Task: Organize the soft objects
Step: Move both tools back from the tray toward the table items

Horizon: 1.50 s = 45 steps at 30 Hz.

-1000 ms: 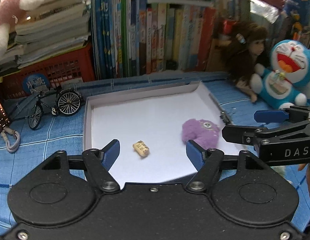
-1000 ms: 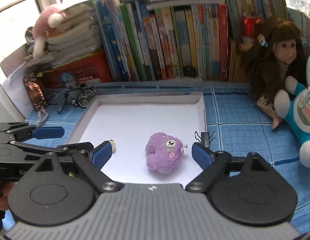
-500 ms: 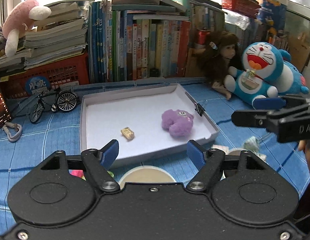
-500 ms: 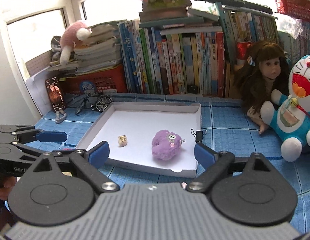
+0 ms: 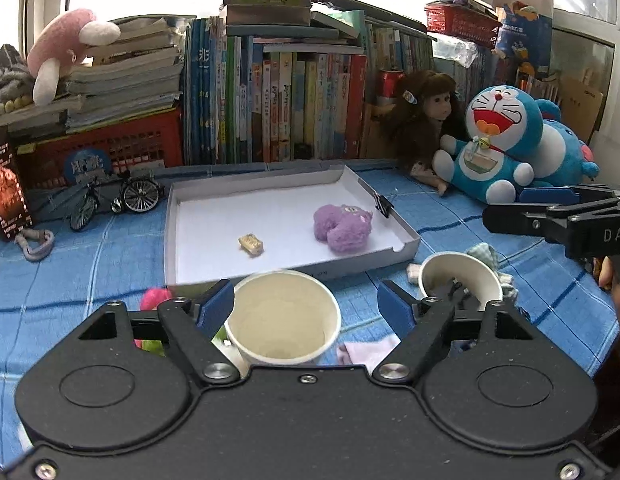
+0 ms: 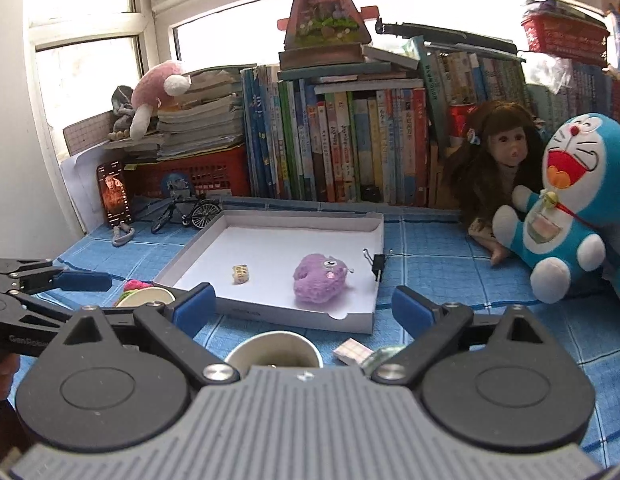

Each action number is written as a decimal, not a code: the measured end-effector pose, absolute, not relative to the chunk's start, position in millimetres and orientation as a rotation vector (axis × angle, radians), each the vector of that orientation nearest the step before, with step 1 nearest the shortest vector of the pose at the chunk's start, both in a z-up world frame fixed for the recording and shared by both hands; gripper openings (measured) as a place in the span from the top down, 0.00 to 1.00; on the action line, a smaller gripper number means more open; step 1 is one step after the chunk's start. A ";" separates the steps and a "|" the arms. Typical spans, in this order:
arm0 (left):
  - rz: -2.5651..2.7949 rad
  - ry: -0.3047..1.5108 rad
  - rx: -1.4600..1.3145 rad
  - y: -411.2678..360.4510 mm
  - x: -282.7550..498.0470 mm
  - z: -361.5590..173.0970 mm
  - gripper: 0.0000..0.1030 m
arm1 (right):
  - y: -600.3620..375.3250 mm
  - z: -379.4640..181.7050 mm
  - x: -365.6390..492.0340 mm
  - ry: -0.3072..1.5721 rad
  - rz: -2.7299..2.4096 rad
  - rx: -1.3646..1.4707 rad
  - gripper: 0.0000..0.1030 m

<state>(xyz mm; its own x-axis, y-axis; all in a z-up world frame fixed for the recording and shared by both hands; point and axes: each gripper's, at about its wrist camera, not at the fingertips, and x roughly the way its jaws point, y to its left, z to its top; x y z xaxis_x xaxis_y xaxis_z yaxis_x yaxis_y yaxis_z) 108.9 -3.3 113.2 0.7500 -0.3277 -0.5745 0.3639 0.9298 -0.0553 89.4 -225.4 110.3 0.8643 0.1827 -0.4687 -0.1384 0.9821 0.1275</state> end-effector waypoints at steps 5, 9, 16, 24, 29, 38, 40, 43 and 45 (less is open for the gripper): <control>-0.363 0.589 0.073 0.8 91.3 104.1 0.24 | -227.0 103.3 73.5 0.464 0.160 0.082 0.04; -0.347 0.556 0.086 5.6 76.2 97.4 0.23 | -228.1 96.1 63.1 0.431 0.144 0.068 0.04; -0.317 0.525 0.090 14.3 57.9 85.5 0.21 | -233.4 84.1 48.0 0.393 0.130 0.086 0.04; -0.248 0.462 0.088 24.2 38.5 68.4 0.21 | -230.9 67.0 31.4 0.369 0.108 0.057 0.03; -0.220 0.473 0.095 29.2 30.9 52.4 0.21 | -231.4 53.0 17.5 0.358 0.100 0.077 0.03; -0.180 0.504 0.058 38.7 22.5 31.5 0.21 | -229.2 33.8 0.6 0.343 0.071 0.035 0.03; -0.171 0.515 0.048 40.3 21.7 27.6 0.21 | -230.7 28.7 0.0 0.355 0.064 0.043 0.03; -0.156 0.522 0.056 40.7 19.6 22.8 0.21 | -230.7 20.0 -0.8 0.372 0.049 0.042 0.03; -0.152 0.530 0.058 40.6 19.0 20.2 0.21 | -229.7 14.6 -0.7 0.386 0.046 0.040 0.03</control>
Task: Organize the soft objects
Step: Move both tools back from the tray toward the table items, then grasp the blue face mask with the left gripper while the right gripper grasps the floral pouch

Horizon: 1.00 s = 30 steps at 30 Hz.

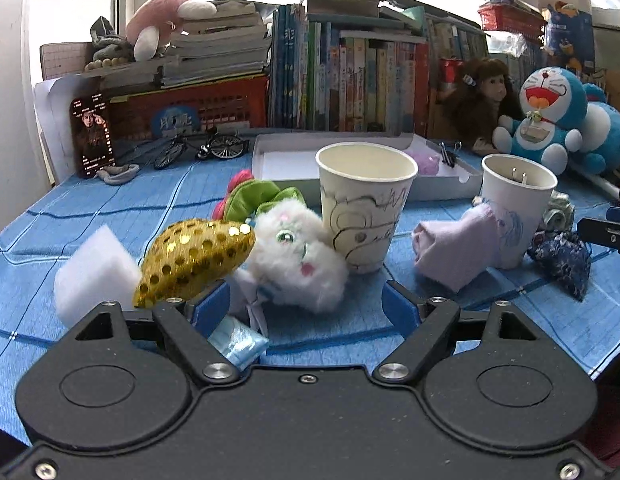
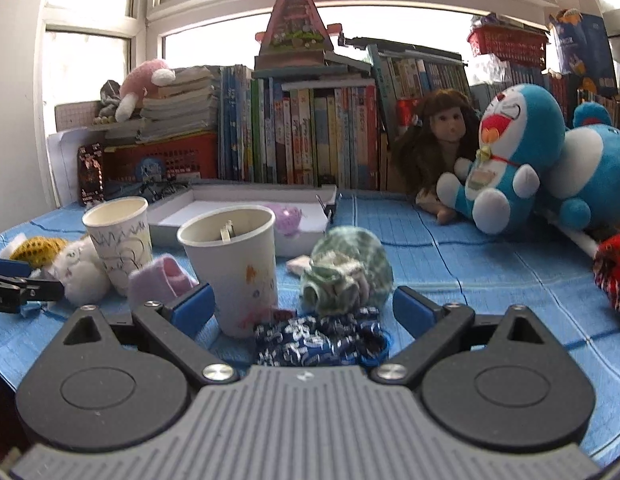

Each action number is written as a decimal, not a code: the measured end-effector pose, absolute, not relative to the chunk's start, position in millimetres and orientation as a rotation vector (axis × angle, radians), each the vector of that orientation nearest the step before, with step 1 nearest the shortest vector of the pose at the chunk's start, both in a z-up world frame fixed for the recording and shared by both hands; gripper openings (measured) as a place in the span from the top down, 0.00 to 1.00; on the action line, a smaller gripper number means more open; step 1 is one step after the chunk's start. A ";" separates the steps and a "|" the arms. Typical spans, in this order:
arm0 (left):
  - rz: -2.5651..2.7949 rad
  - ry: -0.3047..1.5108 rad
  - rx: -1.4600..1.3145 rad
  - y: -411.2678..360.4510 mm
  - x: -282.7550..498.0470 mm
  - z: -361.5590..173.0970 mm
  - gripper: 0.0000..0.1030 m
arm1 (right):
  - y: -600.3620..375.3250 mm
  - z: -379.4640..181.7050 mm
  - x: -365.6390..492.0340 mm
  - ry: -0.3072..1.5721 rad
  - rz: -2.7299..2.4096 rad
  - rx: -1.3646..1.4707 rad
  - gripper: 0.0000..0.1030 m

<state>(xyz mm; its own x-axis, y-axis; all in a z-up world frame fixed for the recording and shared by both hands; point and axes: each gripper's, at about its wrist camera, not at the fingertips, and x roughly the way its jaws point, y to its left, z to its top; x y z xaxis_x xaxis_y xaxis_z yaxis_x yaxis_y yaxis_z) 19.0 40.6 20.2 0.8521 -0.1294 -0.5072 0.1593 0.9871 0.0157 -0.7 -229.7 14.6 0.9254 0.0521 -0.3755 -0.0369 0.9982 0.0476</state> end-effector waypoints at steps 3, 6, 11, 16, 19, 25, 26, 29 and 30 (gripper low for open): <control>-0.148 0.546 0.053 40.3 18.6 15.5 0.21 | -227.8 7.6 0.5 0.408 0.039 0.034 0.03; -0.140 0.557 0.047 41.3 17.0 11.2 0.21 | -227.0 1.9 0.7 0.423 0.033 0.035 0.03; -0.119 0.551 0.046 42.4 13.4 7.7 0.21 | -227.6 -4.0 2.4 0.440 0.025 0.036 0.03; -0.097 0.540 0.074 39.5 10.9 6.0 0.21 | -226.7 -9.1 4.0 0.458 0.015 0.029 0.03; -0.074 0.536 0.074 41.6 9.7 5.4 0.21 | -227.0 -11.6 4.7 0.465 0.007 0.028 0.03; 0.041 0.504 0.052 49.6 7.1 2.8 0.21 | -228.8 -15.2 7.9 0.483 -0.008 0.037 0.03; 0.068 0.505 0.045 51.1 8.6 2.0 0.21 | -229.0 -15.6 8.4 0.485 -0.009 0.038 0.03; 0.105 0.542 0.015 57.4 17.1 -1.0 0.21 | -229.2 -16.1 10.1 0.486 -0.010 0.040 0.03; 0.109 0.555 -0.003 59.2 20.2 -2.6 0.21 | -228.9 -16.0 10.7 0.486 -0.010 0.039 0.03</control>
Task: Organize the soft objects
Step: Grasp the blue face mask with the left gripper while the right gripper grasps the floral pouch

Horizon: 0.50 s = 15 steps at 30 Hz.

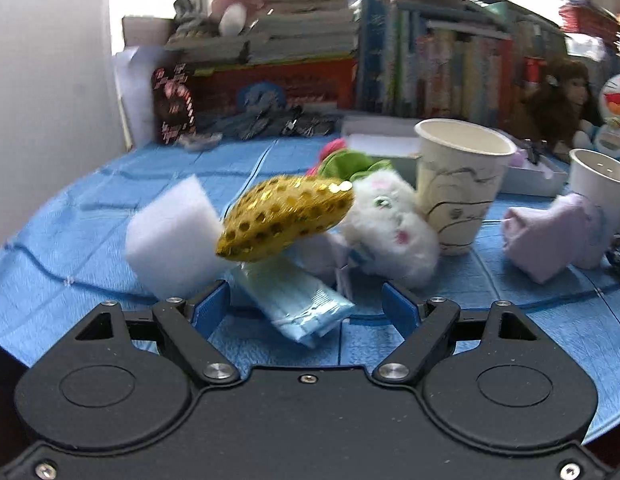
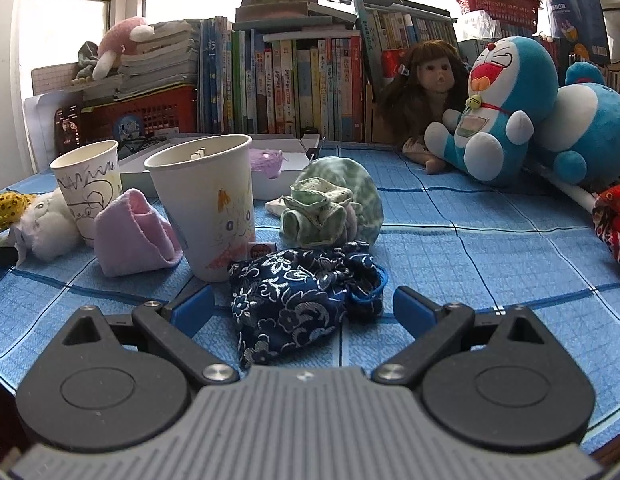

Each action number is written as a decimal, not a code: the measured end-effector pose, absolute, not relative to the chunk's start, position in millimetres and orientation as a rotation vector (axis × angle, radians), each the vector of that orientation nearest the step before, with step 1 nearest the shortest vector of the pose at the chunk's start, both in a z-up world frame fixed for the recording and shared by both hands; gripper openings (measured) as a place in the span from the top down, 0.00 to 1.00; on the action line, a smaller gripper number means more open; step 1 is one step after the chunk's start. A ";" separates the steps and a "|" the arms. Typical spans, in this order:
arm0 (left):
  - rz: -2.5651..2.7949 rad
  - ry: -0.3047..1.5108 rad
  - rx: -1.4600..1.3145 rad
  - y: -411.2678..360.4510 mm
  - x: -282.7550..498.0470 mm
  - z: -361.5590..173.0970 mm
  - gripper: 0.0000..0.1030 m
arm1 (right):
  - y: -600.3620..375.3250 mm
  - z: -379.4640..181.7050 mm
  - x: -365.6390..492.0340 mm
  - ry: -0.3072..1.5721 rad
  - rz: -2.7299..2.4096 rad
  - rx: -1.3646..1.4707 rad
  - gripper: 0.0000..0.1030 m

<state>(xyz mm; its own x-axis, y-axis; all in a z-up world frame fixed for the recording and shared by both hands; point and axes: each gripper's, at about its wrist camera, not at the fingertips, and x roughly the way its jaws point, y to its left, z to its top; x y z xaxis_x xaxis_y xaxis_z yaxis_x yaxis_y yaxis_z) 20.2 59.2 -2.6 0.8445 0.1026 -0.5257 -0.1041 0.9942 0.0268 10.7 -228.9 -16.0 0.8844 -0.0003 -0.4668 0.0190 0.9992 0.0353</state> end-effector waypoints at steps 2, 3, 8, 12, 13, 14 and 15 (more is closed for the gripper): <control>0.113 0.579 -0.040 63.2 25.6 -6.0 0.23 | -229.0 -16.2 10.8 0.484 -0.011 0.038 0.03; 0.111 0.589 -0.054 64.6 27.9 -7.5 0.27 | -228.8 -16.2 11.4 0.484 -0.012 0.038 0.03; 0.114 0.576 -0.050 65.6 29.2 -9.0 0.50 | -227.8 -16.9 15.3 0.493 -0.008 0.035 0.03; 0.094 0.576 -0.054 65.2 23.6 -8.3 0.52 | -224.8 -18.7 17.6 0.503 -0.001 0.022 0.04; 0.090 0.575 -0.045 64.1 21.9 -8.0 0.52 | -223.9 -19.3 18.0 0.505 -0.002 0.016 0.05; 0.084 0.574 -0.039 63.0 20.2 -7.9 0.52 | -223.1 -19.7 18.0 0.507 -0.001 0.011 0.06; 0.077 0.574 -0.033 61.7 18.4 -7.7 0.52 | -222.5 -20.0 18.3 0.509 -0.002 0.008 0.08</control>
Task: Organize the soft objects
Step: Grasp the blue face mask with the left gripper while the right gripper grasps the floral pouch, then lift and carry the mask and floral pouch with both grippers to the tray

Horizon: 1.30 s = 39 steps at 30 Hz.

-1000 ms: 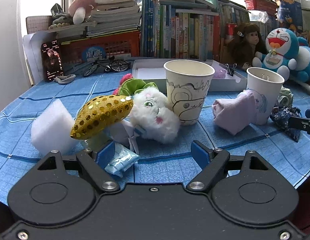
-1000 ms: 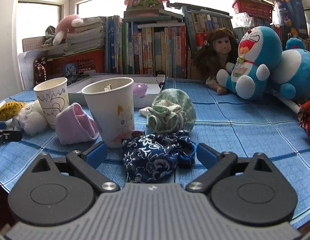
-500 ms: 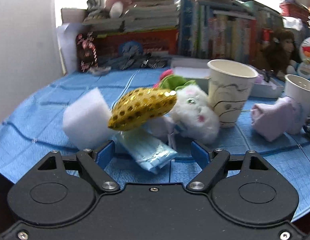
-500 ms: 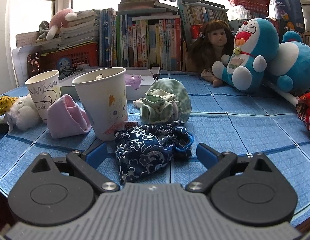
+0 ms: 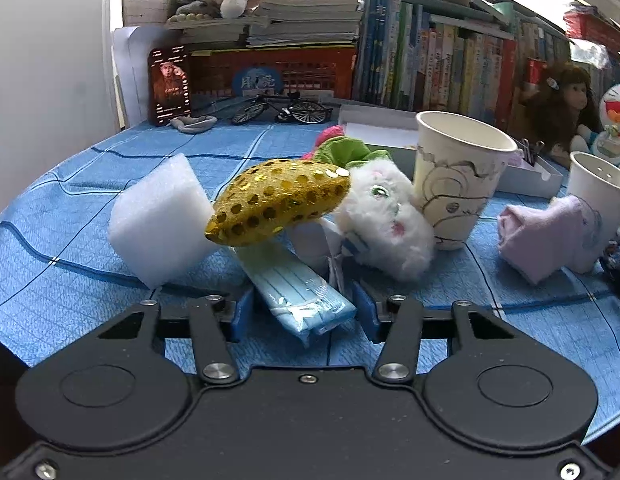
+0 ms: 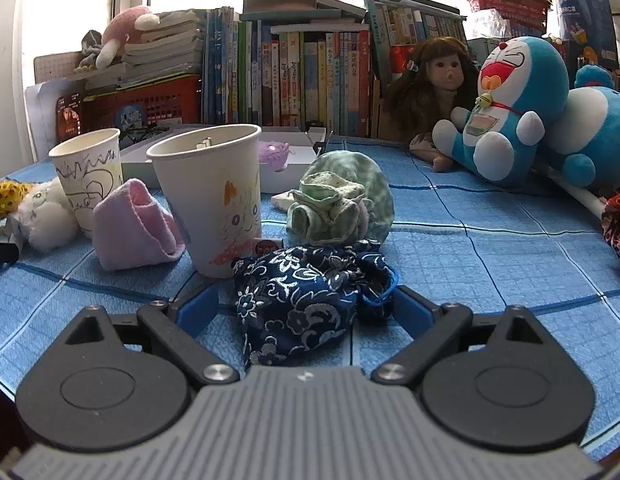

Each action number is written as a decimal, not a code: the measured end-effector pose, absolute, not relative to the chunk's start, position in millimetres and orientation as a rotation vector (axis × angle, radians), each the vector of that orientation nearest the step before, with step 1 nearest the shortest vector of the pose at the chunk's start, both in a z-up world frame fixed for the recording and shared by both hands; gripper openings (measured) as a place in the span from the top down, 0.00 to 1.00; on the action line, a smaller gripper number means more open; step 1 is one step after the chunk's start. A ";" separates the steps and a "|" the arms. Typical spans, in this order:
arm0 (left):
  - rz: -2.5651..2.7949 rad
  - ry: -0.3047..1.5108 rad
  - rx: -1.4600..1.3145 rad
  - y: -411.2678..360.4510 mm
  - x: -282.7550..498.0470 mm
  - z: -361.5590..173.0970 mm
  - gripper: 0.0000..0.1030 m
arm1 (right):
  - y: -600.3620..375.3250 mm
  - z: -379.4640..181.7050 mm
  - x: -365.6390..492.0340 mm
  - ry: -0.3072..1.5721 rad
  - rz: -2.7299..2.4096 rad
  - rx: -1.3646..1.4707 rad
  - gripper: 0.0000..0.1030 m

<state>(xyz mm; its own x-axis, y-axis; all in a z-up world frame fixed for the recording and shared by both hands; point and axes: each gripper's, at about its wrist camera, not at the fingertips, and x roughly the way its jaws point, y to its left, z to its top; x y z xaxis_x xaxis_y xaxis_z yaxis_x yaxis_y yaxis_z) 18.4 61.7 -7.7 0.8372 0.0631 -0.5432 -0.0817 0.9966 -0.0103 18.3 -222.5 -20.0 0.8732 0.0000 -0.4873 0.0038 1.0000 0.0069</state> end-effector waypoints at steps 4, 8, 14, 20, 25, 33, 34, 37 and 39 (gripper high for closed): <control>0.044 0.580 -0.030 55.9 11.9 -6.0 0.53 | -221.8 -20.0 18.2 0.514 -0.003 -0.004 0.15; 0.021 0.575 -0.027 49.7 7.2 -3.5 0.57 | -220.4 -19.9 16.5 0.516 -0.004 -0.026 0.19; -0.011 0.566 -0.004 40.6 1.4 -1.4 0.59 | -218.3 -21.6 14.0 0.516 -0.002 -0.044 0.23; -0.006 0.532 -0.015 38.3 -8.1 3.4 0.65 | -215.0 -19.2 7.1 0.490 -0.002 -0.055 0.43; -0.016 0.504 -0.020 38.0 -14.9 12.4 0.67 | -213.0 -13.7 -1.1 0.470 -0.002 -0.050 0.51; -0.060 0.517 0.025 29.1 -34.0 9.5 0.65 | -210.3 -5.6 -19.0 0.457 0.034 -0.037 0.52; -0.059 0.518 0.028 28.5 -34.9 8.6 0.65 | -209.4 -5.0 -20.6 0.454 0.036 -0.038 0.52; -0.044 0.519 0.038 26.9 -36.6 5.1 0.61 | -206.9 -3.2 -23.9 0.450 0.048 -0.038 0.52; -0.019 0.520 0.050 25.4 -36.0 2.6 0.46 | -205.3 -3.0 -23.7 0.448 0.048 -0.037 0.52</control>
